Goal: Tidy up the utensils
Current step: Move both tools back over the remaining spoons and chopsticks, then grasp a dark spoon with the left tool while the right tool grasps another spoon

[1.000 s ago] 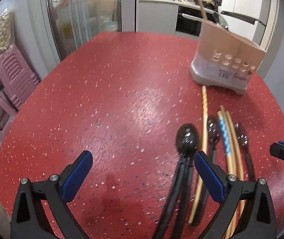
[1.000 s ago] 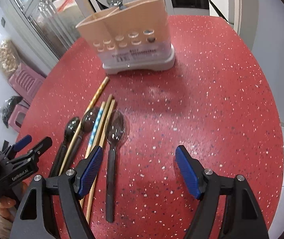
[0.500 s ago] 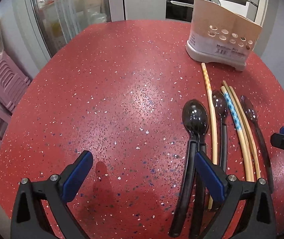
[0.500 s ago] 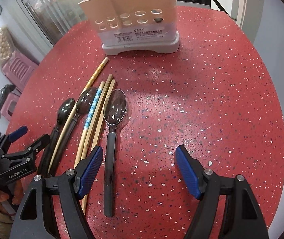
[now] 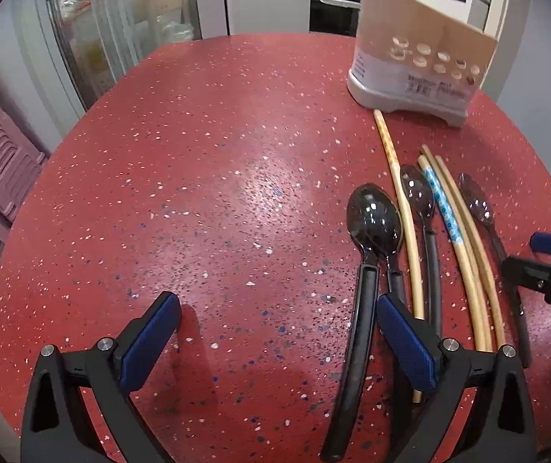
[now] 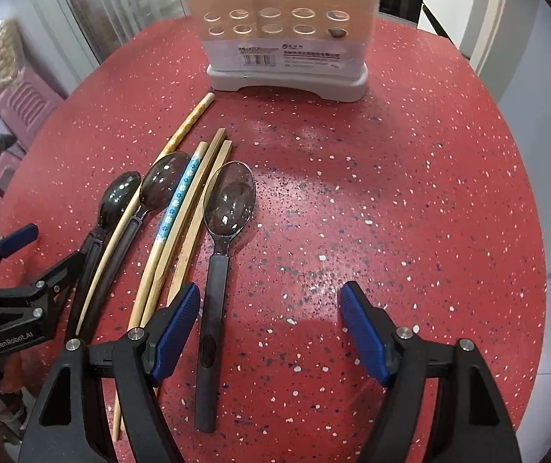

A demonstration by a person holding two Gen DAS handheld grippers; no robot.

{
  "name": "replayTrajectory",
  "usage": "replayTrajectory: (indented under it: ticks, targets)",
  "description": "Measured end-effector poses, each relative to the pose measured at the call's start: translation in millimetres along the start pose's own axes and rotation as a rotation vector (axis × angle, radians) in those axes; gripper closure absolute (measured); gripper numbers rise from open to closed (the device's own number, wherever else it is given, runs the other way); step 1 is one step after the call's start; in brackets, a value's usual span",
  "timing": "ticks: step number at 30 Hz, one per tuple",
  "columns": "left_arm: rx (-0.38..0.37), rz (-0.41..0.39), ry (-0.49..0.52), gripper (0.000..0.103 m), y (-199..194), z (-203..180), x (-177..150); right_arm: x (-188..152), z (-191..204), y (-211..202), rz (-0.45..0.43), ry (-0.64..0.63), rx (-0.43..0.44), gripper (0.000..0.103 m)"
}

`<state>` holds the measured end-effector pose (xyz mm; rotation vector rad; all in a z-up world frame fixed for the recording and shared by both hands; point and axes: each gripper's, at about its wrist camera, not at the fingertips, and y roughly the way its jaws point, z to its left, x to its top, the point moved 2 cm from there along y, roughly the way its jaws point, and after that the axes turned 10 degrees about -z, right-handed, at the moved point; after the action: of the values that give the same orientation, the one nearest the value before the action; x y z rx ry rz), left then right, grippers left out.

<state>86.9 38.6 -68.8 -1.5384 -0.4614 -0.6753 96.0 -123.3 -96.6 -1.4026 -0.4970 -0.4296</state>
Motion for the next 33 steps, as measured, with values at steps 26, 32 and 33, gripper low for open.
replayTrajectory:
  ticks: [26,32,33]
  targets:
    - [-0.097,0.082,0.102,0.025,-1,-34,23,32,25,15,0.034,-0.134,0.012,0.089]
    - [-0.14,0.103,0.152,0.067,-4,-50,27,29,16,14,0.024,-0.123,0.047,0.091]
    - [-0.134,0.098,0.153,0.067,-5,-51,26,27,13,14,0.023,-0.116,0.053,0.091]
